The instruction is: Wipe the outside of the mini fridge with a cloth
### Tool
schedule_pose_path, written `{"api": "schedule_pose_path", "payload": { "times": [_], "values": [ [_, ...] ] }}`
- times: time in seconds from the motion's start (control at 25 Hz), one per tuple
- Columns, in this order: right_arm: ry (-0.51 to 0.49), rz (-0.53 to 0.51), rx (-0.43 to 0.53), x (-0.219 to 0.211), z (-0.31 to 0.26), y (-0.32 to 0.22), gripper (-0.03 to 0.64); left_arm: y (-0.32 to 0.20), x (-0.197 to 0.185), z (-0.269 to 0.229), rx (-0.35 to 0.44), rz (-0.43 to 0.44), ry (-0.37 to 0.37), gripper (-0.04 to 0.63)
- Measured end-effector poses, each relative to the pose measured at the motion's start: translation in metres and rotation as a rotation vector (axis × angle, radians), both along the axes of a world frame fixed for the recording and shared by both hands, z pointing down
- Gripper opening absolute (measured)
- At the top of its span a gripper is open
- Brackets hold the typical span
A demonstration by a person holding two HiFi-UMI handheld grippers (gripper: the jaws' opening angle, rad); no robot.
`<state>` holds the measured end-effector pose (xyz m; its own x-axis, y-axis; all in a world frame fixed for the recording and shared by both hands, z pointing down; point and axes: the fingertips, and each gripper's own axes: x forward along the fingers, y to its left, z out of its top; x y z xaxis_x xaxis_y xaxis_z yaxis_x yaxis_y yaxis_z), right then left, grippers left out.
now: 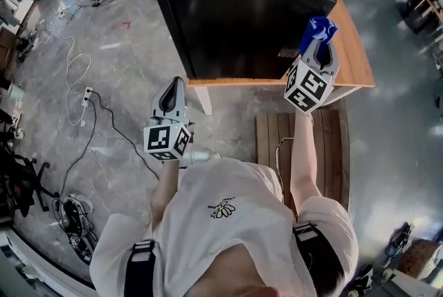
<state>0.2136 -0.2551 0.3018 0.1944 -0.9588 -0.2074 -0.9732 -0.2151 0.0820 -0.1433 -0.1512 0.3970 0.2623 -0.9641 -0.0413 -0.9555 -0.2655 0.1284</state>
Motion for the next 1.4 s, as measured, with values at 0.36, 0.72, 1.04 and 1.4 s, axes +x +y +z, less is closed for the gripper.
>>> {"api": "schedule_pose_path", "payload": {
  "times": [0.36, 0.72, 1.04, 1.4],
  "values": [
    [-0.037, 0.035, -0.001, 0.015, 0.002, 0.000, 0.061, 0.000, -0.005, -0.001, 0.001, -0.006, -0.003, 0.005],
    [-0.238, -0.147, 0.038, -0.053, -0.001, 0.045, 0.061, 0.003, -0.009, -0.002, 0.002, -0.010, -0.007, 0.005],
    [-0.240, -0.526, 0.017, -0.213, 0.011, 0.052, 0.061, 0.006, -0.020, 0.000, -0.001, -0.011, -0.023, 0.005],
    [-0.108, -0.698, -0.035, -0.348, 0.018, 0.030, 0.061, 0.008, -0.055, 0.003, -0.013, -0.078, 0.009, 0.005]
  ]
}}
